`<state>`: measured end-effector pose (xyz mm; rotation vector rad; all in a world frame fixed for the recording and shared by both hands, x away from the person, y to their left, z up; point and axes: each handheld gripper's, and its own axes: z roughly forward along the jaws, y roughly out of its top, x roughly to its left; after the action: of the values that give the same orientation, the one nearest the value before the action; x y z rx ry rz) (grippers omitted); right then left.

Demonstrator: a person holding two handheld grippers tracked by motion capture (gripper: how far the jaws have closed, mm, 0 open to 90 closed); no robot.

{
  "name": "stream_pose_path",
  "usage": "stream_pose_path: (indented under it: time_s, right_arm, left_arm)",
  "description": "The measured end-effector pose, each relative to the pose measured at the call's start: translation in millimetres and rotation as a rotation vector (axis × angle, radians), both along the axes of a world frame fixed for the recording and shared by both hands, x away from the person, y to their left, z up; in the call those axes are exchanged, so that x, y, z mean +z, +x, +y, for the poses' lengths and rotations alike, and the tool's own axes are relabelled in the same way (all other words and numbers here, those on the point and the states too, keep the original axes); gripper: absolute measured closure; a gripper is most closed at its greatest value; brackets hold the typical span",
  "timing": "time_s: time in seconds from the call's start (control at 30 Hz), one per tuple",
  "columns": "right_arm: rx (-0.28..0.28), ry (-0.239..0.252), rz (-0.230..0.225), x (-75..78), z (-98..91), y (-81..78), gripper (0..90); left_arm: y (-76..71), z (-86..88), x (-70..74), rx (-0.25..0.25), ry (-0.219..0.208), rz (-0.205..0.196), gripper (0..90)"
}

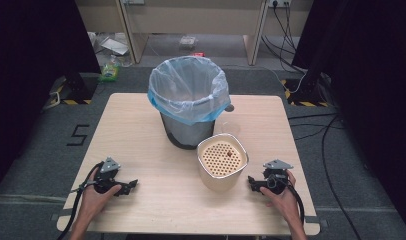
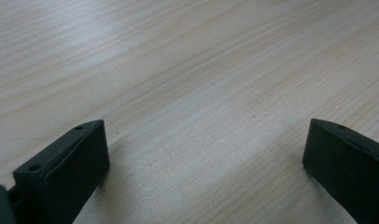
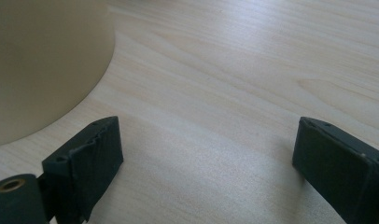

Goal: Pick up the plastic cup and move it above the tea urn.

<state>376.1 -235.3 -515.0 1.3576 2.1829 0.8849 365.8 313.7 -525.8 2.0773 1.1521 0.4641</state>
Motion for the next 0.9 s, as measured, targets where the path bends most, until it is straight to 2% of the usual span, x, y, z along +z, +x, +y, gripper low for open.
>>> stream_pose_path:
  time_s: [0.13, 0.23, 0.37, 0.4, 0.53, 0.77, 0.9]
  right_arm:
    - [0.013, -0.001, 0.012, 1.0, -0.4, -0.9, 9.4]
    - [0.03, -0.001, 0.008, 1.7, -0.9, -0.8, 13.9]
    - [0.03, -0.012, -0.012, 3.1, -1.5, -1.1, 18.7]
    - [0.037, -0.014, -0.033, 5.1, -2.4, -1.7, 23.4]
    - [0.022, 0.003, -0.046, 9.1, -4.1, -2.2, 24.0]
    - [-0.012, 0.014, -0.093, 38.2, -10.3, -3.2, 29.8]
    - [-0.023, 0.027, -0.121, 55.1, -15.9, 2.1, 32.7]
  left_arm:
    - [0.0, 0.0, 0.0, 0.0, 0.0, 0.0, 0.0]
    - [0.0, 0.0, 0.0, 0.0, 0.0, 0.0, 0.0]
    - [0.0, 0.0, 0.0, 0.0, 0.0, 0.0, 0.0]
    - [0.0, 0.0, 0.0, 0.0, 0.0, 0.0, 0.0]
    - [0.0, 0.0, 0.0, 0.0, 0.0, 0.0, 0.0]
    - [0.0, 0.0, 0.0, 0.0, 0.0, 0.0, 0.0]
    - [0.0, 0.0, 0.0, 0.0, 0.0, 0.0, 0.0]
